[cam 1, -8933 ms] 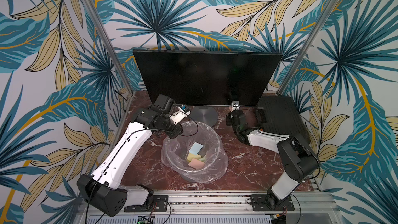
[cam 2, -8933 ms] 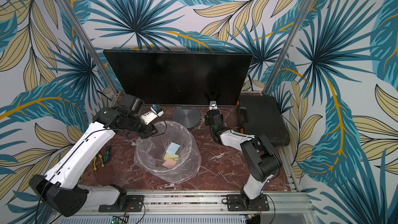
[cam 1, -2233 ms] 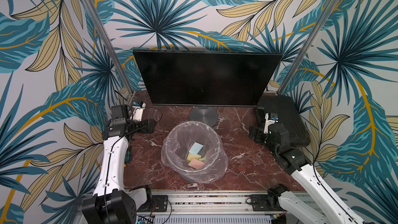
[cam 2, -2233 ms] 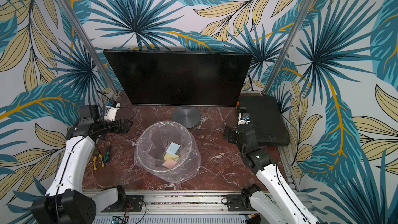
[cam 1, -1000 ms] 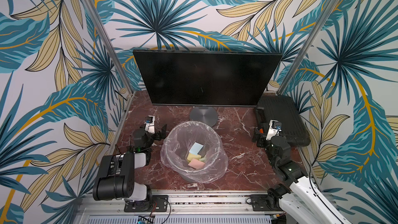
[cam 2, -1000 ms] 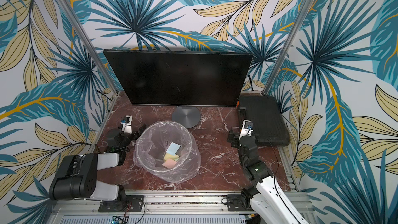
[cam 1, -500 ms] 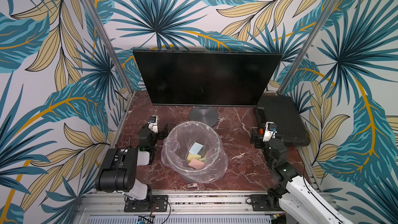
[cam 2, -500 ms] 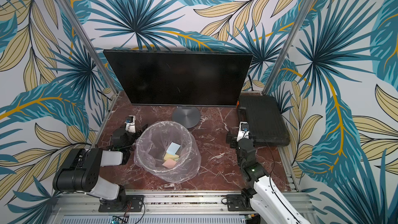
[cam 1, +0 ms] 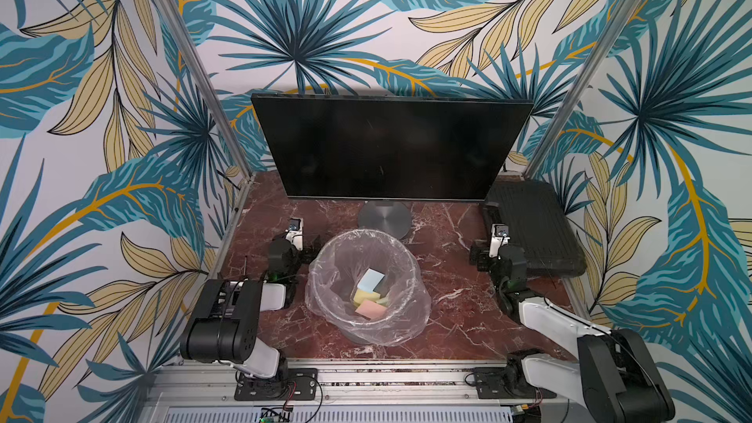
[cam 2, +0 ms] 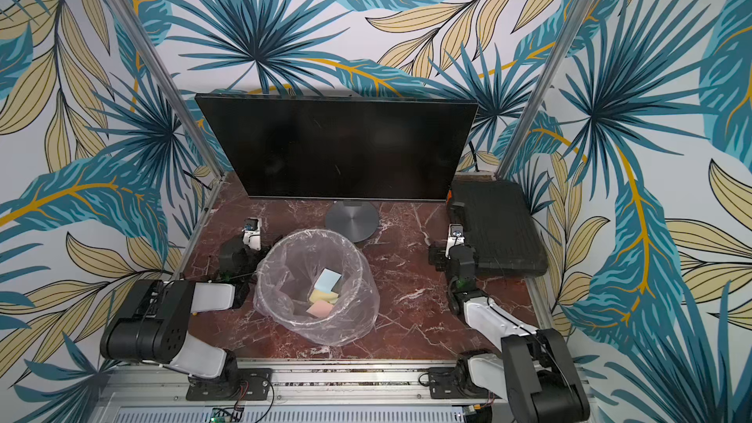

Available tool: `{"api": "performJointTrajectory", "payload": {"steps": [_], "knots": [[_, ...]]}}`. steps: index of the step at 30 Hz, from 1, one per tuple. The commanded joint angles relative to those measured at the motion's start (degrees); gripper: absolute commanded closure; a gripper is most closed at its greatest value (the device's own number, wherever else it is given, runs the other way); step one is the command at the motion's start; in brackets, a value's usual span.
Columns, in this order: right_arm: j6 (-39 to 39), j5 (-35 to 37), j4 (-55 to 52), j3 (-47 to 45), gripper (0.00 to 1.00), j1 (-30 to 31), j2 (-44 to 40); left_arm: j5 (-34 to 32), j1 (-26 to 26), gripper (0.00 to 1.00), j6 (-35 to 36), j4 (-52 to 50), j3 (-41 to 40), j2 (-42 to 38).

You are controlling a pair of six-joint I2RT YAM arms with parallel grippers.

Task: Remove the sticky note from the monitor
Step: Reset both arms

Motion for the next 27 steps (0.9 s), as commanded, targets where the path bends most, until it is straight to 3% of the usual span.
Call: {"api": "performJointTrajectory", "payload": {"steps": [1,10,14,15,27], "knots": [[-1.54,-3.27,7.62,-0.74,0.01,-1.09,1.34,-0.55,-0.17,0.0,0.36,-0.37,1.64,-0.49],[-0.92,-7.66,10.45,3.28,0.0,-3.97,8.67,-0.59,-0.13,0.0,0.36,-0.33,1.64,-0.45],[0.21,-10.44,21.83,2.82,0.01,-5.28,18.14,-0.54,-0.15,0.0,0.36,-0.31,1.64,-0.48],[0.35,-10.97,17.43,4.05,0.0,-5.65,16.76,-0.54,-0.19,0.0,0.31,-0.32,1.64,-0.5],[0.2,-11.27,17.61,3.72,0.01,-5.76,17.13,-0.7,-0.17,0.0,0.33,-0.33,1.64,-0.48]]}}
